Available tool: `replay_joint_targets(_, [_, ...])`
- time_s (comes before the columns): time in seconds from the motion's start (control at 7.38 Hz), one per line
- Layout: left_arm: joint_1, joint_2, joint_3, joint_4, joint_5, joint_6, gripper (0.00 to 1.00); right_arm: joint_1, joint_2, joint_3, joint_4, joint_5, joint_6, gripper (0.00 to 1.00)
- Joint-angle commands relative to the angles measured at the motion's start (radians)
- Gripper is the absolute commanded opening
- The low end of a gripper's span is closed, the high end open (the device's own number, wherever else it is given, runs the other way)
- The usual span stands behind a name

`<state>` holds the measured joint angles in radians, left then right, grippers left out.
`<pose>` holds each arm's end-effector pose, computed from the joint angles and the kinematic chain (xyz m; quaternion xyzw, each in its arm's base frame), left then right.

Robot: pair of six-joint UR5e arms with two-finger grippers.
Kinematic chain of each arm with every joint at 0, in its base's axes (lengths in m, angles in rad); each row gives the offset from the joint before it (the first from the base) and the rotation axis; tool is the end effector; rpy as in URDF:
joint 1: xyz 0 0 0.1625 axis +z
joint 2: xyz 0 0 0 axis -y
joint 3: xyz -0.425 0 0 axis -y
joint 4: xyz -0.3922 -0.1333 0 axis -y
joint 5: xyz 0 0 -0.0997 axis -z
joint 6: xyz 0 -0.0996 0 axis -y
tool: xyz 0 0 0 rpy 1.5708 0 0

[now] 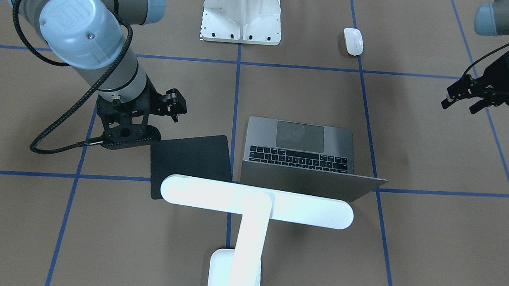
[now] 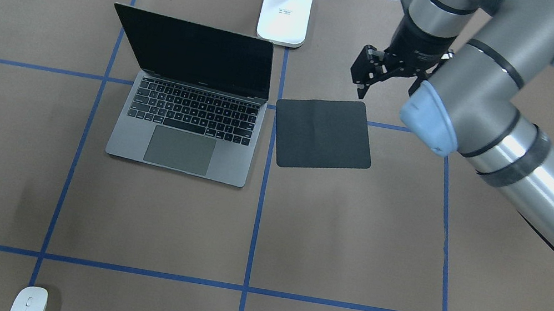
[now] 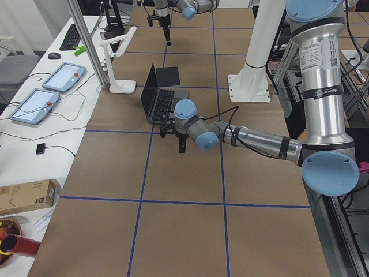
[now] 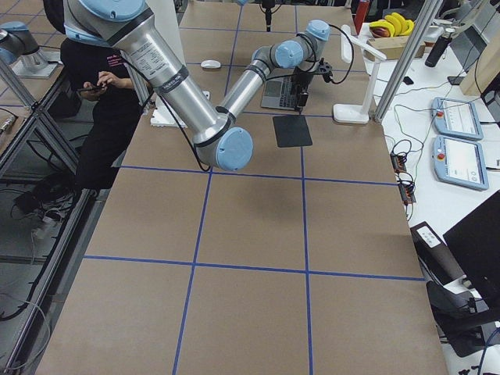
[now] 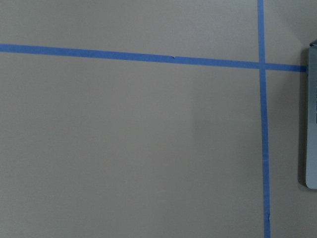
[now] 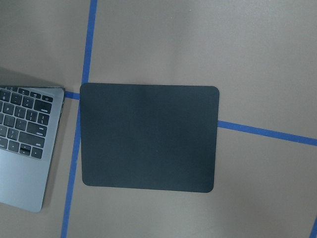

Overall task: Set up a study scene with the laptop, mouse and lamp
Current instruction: 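Place the mouse pad beside the laptop and raise the right gripper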

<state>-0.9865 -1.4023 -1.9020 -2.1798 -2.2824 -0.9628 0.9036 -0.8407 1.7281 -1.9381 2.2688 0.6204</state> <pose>0.1857 -0.4045 0.5025 0.0269 0.4774 -0.0346 0.8776 -0.3512 -0.5578 0.1917 -0.0051 -0.4093 -0.1091 0.9058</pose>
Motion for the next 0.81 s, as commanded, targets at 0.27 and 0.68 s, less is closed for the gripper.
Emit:
replay_joint_targets(0.27, [0.325,0.008,-0.292,0.180,0.119,-0.217,1.00,0.041,-0.072,0.107,0.005,-0.005,-0.016,1.00])
replay_joint_targets(0.68, [0.563,0.103,-0.316,0.209,0.316,-0.215,1.00,0.041,-0.127,0.108,0.143,-0.008,-0.028,1.00])
